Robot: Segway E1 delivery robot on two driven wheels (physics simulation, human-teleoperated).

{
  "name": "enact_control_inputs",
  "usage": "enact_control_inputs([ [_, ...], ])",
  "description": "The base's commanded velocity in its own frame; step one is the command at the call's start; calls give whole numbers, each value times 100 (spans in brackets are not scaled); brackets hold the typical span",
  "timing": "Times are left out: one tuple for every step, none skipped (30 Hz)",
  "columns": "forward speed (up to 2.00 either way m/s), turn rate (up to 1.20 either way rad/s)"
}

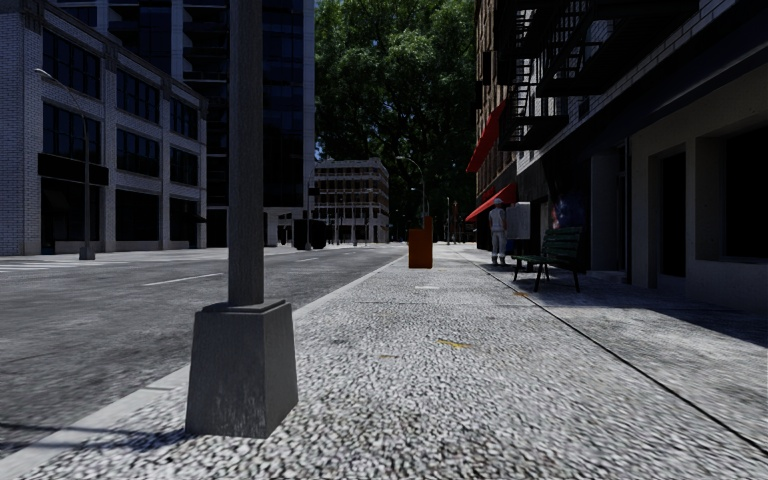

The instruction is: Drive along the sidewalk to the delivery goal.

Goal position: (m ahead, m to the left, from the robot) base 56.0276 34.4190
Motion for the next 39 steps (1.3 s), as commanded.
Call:
enact_control_inputs([
  [53, -22],
  [57, -24],
  [66, -24],
  [66, -24],
  [71, -25],
  [72, -28],
  [73, -36],
  [73, -38],
  [73, -38],
  [76, -39],
  [81, -39],
  [81, -41],
  [81, -41],
  [82, -54],
  [82, -58],
  [82, -59],
  [82, -60],
  [82, -60],
  [82, -60],
  [82, -60],
  [82, -60],
  [82, -60],
  [82, -60],
  [82, -60],
  [82, -56],
  [82, -55],
  [82, -53],
  [82, -53],
  [82, -3],
  [82, 0],
  [82, 0],
  [82, 0],
  [82, 0],
  [82, 0],
  [82, 0],
  [82, 0],
  [82, 0],
  [82, 0],
  [82, 0],
])
